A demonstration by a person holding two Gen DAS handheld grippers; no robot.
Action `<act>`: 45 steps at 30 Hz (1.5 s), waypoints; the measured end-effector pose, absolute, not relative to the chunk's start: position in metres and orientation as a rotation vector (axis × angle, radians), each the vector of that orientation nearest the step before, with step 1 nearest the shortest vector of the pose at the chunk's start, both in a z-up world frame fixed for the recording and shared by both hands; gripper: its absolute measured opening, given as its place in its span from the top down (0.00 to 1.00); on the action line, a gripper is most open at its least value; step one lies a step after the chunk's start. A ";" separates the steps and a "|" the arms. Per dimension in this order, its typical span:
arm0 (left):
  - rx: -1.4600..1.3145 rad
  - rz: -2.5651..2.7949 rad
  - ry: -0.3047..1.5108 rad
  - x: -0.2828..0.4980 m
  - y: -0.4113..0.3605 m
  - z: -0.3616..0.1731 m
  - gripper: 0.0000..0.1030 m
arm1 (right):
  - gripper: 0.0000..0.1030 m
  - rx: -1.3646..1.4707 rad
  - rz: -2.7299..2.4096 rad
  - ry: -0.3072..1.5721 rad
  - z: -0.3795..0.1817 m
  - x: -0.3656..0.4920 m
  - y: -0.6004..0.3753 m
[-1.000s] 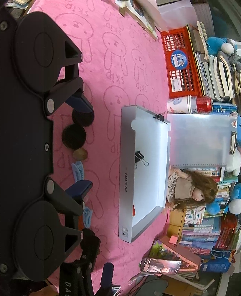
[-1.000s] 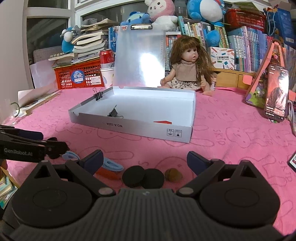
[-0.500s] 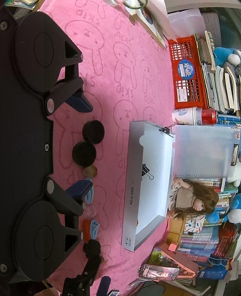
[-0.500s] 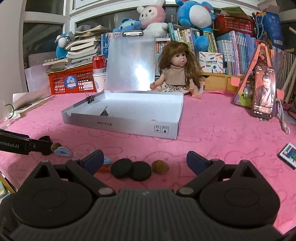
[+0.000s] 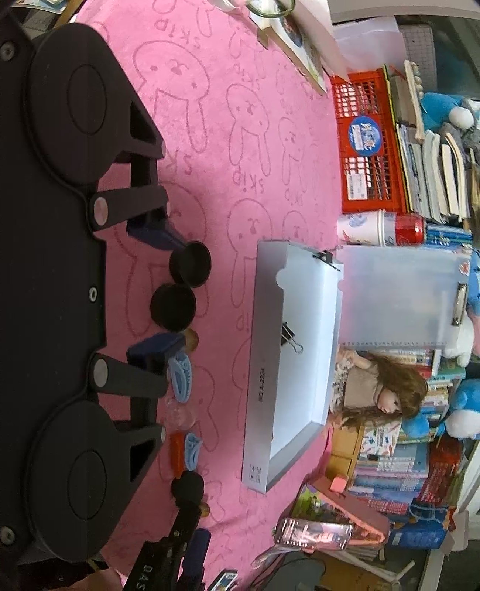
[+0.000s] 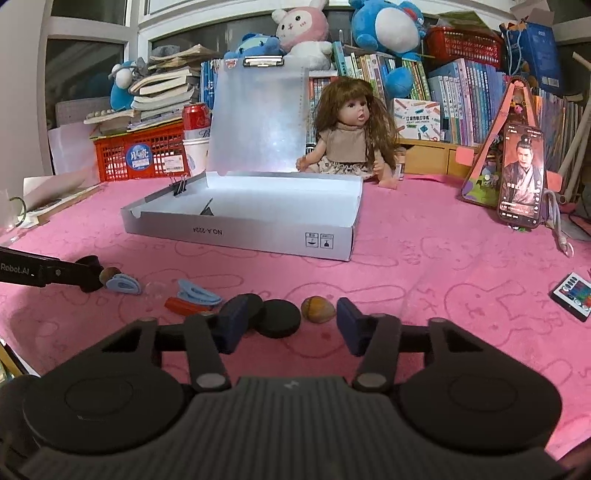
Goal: Organize rigid objects
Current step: 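Move both tools back down toward the two black round pucks, then grasp one black puck with the left tool while the right tool grasps the other puck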
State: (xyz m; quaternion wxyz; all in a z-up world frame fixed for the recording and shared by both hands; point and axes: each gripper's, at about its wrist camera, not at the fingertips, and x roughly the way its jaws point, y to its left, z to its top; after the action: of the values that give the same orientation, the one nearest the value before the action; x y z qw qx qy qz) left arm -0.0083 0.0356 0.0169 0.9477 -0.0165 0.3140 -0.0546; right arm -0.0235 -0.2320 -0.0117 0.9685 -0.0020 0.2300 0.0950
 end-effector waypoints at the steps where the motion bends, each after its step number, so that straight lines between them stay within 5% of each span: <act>1: -0.031 -0.127 0.636 -0.010 0.034 0.018 0.56 | 0.51 -0.004 0.201 0.464 -0.012 -0.024 -0.232; 5: -0.020 -0.153 0.636 -0.010 0.028 0.018 0.56 | 0.58 -0.023 0.223 0.483 -0.015 -0.024 -0.226; 22: -0.021 -0.089 0.656 0.005 0.033 0.001 0.56 | 0.54 -0.045 0.254 0.487 -0.013 -0.025 -0.230; 27: 0.002 -0.092 0.650 0.005 0.031 0.000 0.56 | 0.70 -0.083 0.236 0.521 -0.016 -0.025 -0.235; 36: 0.029 -0.092 0.637 0.008 0.024 -0.002 0.55 | 0.65 -0.070 0.244 0.507 -0.021 -0.010 -0.221; 40: 0.049 -0.085 0.626 0.010 0.021 -0.003 0.55 | 0.55 -0.078 0.227 0.498 -0.023 -0.007 -0.218; 45: 0.048 -0.084 0.626 0.012 0.019 -0.001 0.70 | 0.66 -0.059 0.222 0.499 -0.022 -0.007 -0.218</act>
State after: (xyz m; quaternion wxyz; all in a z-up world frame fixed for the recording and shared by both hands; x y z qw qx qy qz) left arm 0.0119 0.0194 -0.0008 0.9502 0.0238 0.3079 -0.0411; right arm -0.0070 -0.2178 -0.0224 0.9626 -0.0294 0.2462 0.1096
